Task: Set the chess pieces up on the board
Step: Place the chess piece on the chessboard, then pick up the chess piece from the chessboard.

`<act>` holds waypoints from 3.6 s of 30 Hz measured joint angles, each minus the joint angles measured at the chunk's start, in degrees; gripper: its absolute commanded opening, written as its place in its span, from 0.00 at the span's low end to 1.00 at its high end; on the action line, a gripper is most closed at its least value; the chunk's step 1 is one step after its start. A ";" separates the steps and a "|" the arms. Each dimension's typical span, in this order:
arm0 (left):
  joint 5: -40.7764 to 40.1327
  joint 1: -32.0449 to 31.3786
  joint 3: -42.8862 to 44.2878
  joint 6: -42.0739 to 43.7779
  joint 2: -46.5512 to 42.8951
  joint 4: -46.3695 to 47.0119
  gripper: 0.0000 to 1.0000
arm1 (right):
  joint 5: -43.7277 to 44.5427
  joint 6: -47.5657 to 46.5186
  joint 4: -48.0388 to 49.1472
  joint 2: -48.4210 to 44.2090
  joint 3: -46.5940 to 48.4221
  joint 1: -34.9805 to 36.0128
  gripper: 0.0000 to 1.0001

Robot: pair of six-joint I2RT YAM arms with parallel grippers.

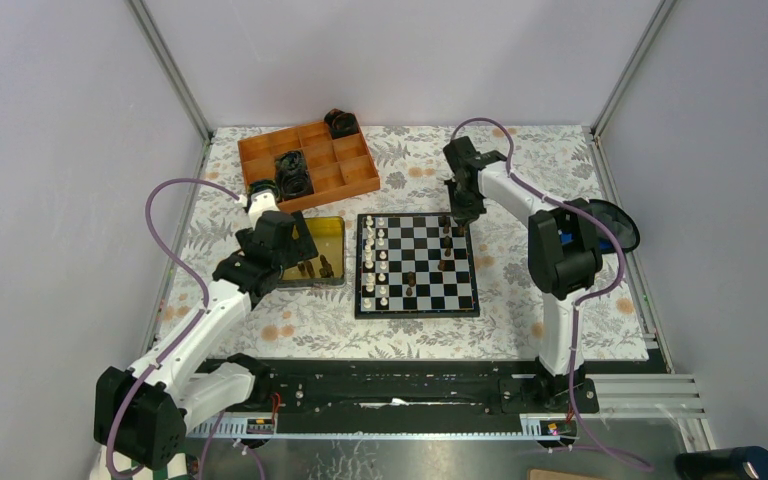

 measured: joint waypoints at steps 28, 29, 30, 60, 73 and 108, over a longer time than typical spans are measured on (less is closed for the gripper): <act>0.04 0.00 0.00 0.00 0.74 0.00 0.99 | -0.02 0.02 0.90 -0.31 -0.44 0.94 0.39; 0.04 0.00 0.00 0.00 0.74 0.00 0.99 | 0.04 0.00 0.92 -0.33 -0.44 0.94 0.39; 0.04 0.00 0.00 0.00 0.74 0.00 0.99 | 0.13 0.00 1.01 -0.35 -0.42 0.94 0.39; 0.63 -1.77 0.00 0.02 1.95 0.00 0.99 | 4.00 3.06 6.99 -20.94 -20.02 14.58 0.58; 0.59 -2.69 0.00 0.02 3.15 0.00 0.99 | 3.50 4.74 10.03 -21.81 -25.40 15.41 0.53; 0.61 -2.73 0.00 0.04 4.87 0.00 0.99 | 3.10 4.96 12.98 -17.44 -25.40 15.41 0.11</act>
